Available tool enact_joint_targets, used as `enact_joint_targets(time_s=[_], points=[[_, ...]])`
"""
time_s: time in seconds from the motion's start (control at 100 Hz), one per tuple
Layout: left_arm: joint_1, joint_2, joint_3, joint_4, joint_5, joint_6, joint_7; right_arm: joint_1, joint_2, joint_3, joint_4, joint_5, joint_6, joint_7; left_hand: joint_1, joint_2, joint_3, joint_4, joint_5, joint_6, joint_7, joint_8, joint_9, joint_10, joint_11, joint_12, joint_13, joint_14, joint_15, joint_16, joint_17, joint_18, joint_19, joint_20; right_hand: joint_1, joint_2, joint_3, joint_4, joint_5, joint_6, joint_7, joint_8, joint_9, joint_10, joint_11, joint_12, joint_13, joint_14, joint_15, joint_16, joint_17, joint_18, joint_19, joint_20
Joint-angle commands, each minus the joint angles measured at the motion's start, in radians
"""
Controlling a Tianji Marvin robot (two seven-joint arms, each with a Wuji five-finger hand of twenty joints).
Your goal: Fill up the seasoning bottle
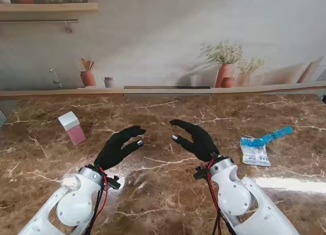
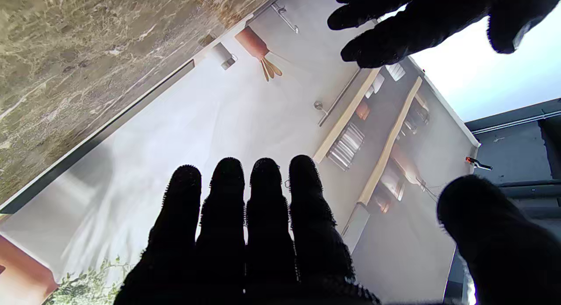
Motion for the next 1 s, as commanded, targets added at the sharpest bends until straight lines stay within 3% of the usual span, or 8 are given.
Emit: enact_joint_targets(time_s=[0.0,0.38,0.57,0.74,0.86,0.87,0.89,0.99], points=[[0.004,0.001,0.003,-0.001,0.001,0.005,-0.001,-0.011,-0.001,0.0,-0.002,0.001,0.007,0.009,-0.03,0.024,-0.028,-0.009,-0.022,-0.003,-0.002,-0.005,-0.039,-0.02,0.003,-0.001,-0.025,-0.057,-0.016,-0.01,-0.006,-0.032,0.02,-0.017,0.007,0.001,-0.025,0.027,-0.023,-0.019,-0.006,-0.007,-0.013,-0.018,-0.003,-0.007,-0.021,-0.024,-0.005,-0.014,-0.009,-0.016,-0.005,-0.019],[-0.011,-0.001,-0.014,-0.003,0.02,-0.005,0.014,-0.022,-0.002,0.005,-0.003,-0.008,0.008,0.0,-0.019,0.009,-0.025,-0.008,-0.019,-0.003,0.0,-0.003,-0.038,-0.02,0.007,0.001,-0.025,-0.058,-0.014,-0.008,-0.008,-0.039,0.022,-0.016,0.014,-0.003,-0.016,0.027,-0.022,-0.019,-0.005,-0.005,-0.012,-0.018,-0.004,-0.002,-0.019,-0.023,-0.005,-0.011,-0.008,-0.014,-0.004,-0.015],[-0.034,-0.005,-0.075,-0.003,0.038,-0.003,0.038,-0.013,-0.003,-0.002,0.009,-0.001,0.012,0.002,-0.005,-0.026,-0.018,-0.006,-0.036,-0.004,-0.004,-0.007,-0.056,-0.029,0.009,0.004,-0.044,-0.076,-0.017,-0.009,-0.015,-0.078,0.022,-0.016,0.019,-0.01,-0.006,0.026,-0.023,-0.017,-0.005,-0.004,-0.008,-0.018,-0.002,0.001,-0.015,-0.023,-0.003,-0.009,-0.003,-0.011,0.0,-0.011],[-0.039,-0.013,-0.14,0.002,0.073,0.005,0.093,-0.002,-0.002,-0.008,0.029,0.0,0.001,0.005,0.008,-0.087,-0.008,-0.005,-0.061,-0.009,-0.005,-0.011,-0.078,-0.034,0.016,0.008,-0.057,-0.084,-0.016,-0.009,-0.015,-0.09,0.006,-0.025,0.023,-0.018,0.005,0.025,-0.028,-0.017,-0.007,-0.003,-0.01,-0.018,-0.003,0.003,-0.015,-0.023,-0.003,-0.007,-0.004,-0.011,0.001,-0.009],[-0.028,-0.018,-0.184,0.011,0.072,0.013,0.114,0.002,-0.001,-0.008,0.041,0.005,-0.003,0.014,0.03,-0.18,0.005,-0.006,-0.085,-0.011,-0.003,-0.015,-0.097,-0.041,0.018,0.01,-0.068,-0.096,-0.016,-0.01,-0.013,-0.11,-0.008,-0.032,0.029,-0.025,0.014,0.023,-0.028,-0.017,-0.006,-0.003,-0.009,-0.019,-0.003,0.004,-0.016,-0.025,-0.004,-0.007,-0.003,-0.01,0.002,-0.008],[-0.028,-0.018,-0.187,0.012,0.072,0.014,0.115,0.003,-0.001,-0.008,0.042,0.006,-0.003,0.014,-0.018,-0.208,0.102,-0.014,-0.091,-0.01,0.005,-0.027,-0.1,-0.042,0.019,0.008,-0.071,-0.099,-0.014,-0.016,-0.01,-0.111,-0.018,-0.035,0.029,-0.025,0.015,0.023,-0.028,-0.017,-0.006,-0.003,-0.009,-0.019,-0.003,0.004,-0.016,-0.024,-0.004,-0.007,-0.003,-0.01,0.002,-0.008],[-0.028,-0.019,-0.194,0.016,0.073,0.016,0.116,0.004,-0.001,-0.008,0.045,0.007,-0.003,0.014,-0.052,-0.235,0.176,-0.02,-0.099,-0.01,0.009,-0.037,-0.107,-0.043,0.019,0.006,-0.077,-0.101,-0.015,-0.02,-0.01,-0.113,-0.027,-0.039,0.029,-0.025,0.016,0.023,-0.028,-0.018,-0.006,-0.003,-0.009,-0.018,-0.003,0.004,-0.015,-0.023,-0.003,-0.007,-0.003,-0.01,0.002,-0.008],[-0.033,-0.019,-0.225,0.04,0.086,0.027,0.125,0.008,-0.004,-0.011,0.052,0.013,-0.003,0.009,-0.08,-0.307,0.246,-0.027,-0.13,-0.003,-0.01,-0.04,-0.14,-0.05,0.021,0.009,-0.099,-0.111,-0.024,-0.019,-0.002,-0.125,-0.087,-0.068,0.029,-0.027,0.022,0.02,-0.026,-0.017,-0.005,-0.002,-0.008,-0.019,-0.002,0.004,-0.015,-0.023,-0.003,-0.007,-0.002,-0.009,0.002,-0.007]])
